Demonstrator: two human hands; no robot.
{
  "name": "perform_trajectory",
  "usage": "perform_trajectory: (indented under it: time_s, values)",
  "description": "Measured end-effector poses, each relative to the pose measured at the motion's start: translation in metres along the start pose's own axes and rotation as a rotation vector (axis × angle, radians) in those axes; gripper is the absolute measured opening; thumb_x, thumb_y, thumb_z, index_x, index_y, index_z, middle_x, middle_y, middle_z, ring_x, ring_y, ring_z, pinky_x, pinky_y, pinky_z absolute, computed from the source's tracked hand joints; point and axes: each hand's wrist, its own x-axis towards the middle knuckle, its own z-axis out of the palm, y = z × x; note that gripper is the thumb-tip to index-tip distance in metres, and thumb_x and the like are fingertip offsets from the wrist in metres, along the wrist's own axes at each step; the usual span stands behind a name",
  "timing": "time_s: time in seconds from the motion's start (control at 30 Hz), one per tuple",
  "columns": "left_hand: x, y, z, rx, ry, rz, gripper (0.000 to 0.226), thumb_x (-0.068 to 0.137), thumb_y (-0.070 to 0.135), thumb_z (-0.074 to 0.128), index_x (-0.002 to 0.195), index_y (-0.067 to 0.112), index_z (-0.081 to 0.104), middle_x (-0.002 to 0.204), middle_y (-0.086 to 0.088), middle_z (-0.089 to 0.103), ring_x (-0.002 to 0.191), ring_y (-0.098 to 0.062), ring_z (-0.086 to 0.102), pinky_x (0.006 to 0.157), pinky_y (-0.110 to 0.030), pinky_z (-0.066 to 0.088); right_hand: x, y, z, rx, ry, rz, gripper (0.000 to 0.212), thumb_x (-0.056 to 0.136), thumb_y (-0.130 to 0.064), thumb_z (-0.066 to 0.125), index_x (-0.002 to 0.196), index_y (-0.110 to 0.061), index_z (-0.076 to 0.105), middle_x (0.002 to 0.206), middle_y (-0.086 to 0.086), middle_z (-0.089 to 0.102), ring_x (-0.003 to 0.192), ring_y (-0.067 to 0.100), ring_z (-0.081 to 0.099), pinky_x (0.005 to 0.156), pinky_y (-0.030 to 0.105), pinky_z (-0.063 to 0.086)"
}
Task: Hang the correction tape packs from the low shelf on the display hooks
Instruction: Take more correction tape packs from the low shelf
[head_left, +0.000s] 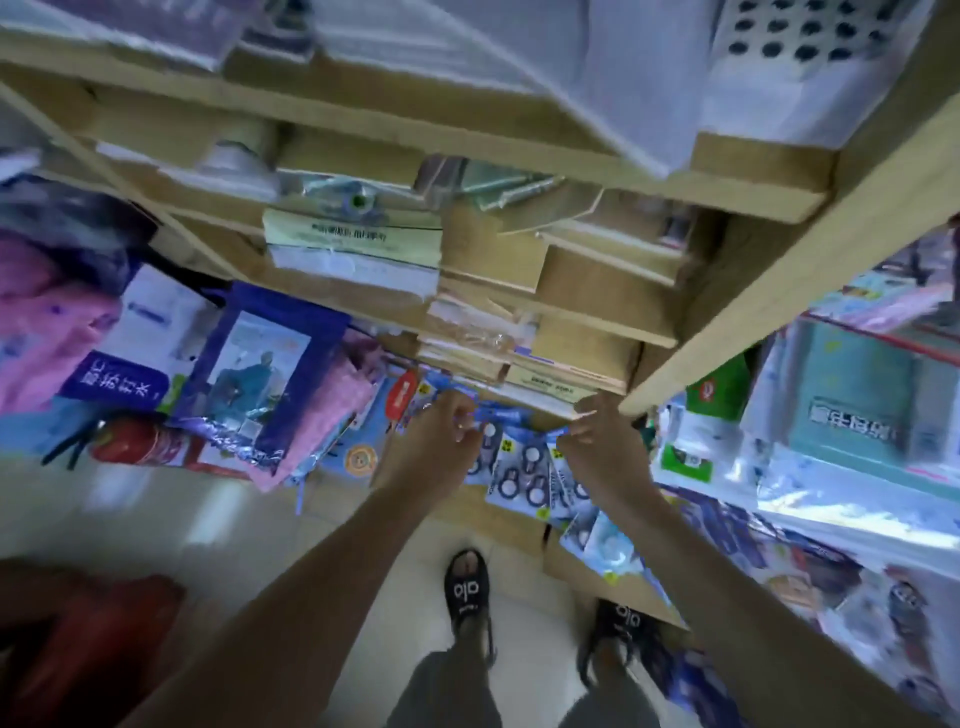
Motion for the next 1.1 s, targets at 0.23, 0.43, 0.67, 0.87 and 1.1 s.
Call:
perform_trajectory:
  time_s: [0.23, 0.43, 0.67, 0.87, 1.1]
  values:
    - [0.049, -0.111, 0.044, 0.023, -0.107, -0.224, 0.058, 0.091, 0.023, 0.069, 0.143, 0.009, 0.046, 0.125, -0.018, 0.068, 0.117, -0.037, 0.063, 0.094, -0.045, 0.053, 0.062, 0.061, 0.120, -0.089, -0.133, 0.254, 0.048, 0.091, -0.011, 0.066, 0.136, -0.007, 0.049, 0.107, 0.016, 0.063, 0.094, 0.036, 0.062, 0.065, 0.036, 0.042]
    - [0.092, -0.179, 0.089, -0.009, -0.160, -0.320, 0.062, 0.088, 0.028, 0.075, 0.140, 0.011, 0.046, 0.135, -0.013, 0.060, 0.125, -0.033, 0.058, 0.098, -0.042, 0.050, 0.122, 0.105, 0.178, -0.150, -0.221, 0.313, 0.047, 0.089, -0.012, 0.075, 0.112, -0.016, 0.034, 0.074, -0.001, 0.043, 0.062, 0.013, 0.043, 0.050, 0.028, 0.028]
    - [0.131, -0.219, 0.151, -0.178, -0.258, -0.446, 0.077, 0.090, 0.034, 0.074, 0.150, 0.010, 0.033, 0.143, -0.015, 0.052, 0.118, -0.032, 0.059, 0.086, -0.037, 0.050, 0.160, 0.170, 0.222, -0.131, -0.142, 0.542, 0.044, 0.081, -0.027, 0.080, 0.109, -0.004, 0.054, 0.081, 0.007, 0.055, 0.072, 0.022, 0.058, 0.053, 0.026, 0.043]
    - [0.153, -0.239, 0.193, -0.260, -0.279, -0.503, 0.087, 0.095, 0.032, 0.070, 0.160, 0.013, 0.016, 0.153, -0.015, 0.044, 0.107, -0.031, 0.059, 0.070, -0.033, 0.044, 0.152, 0.208, 0.242, 0.672, -0.115, 0.994, 0.027, 0.096, -0.029, 0.070, 0.105, -0.009, 0.055, 0.098, 0.020, 0.056, 0.077, 0.033, 0.061, 0.075, 0.044, 0.056]
    - [0.180, -0.251, 0.211, -0.397, -0.250, -0.554, 0.058, 0.082, 0.023, 0.081, 0.126, 0.003, 0.049, 0.099, -0.012, 0.060, 0.074, -0.023, 0.056, 0.053, -0.032, 0.043, 0.156, 0.227, 0.265, 1.202, 0.087, 0.906, 0.025, 0.102, -0.019, 0.058, 0.078, -0.018, 0.055, 0.066, 0.012, 0.052, 0.054, 0.019, 0.047, 0.066, 0.026, 0.048]
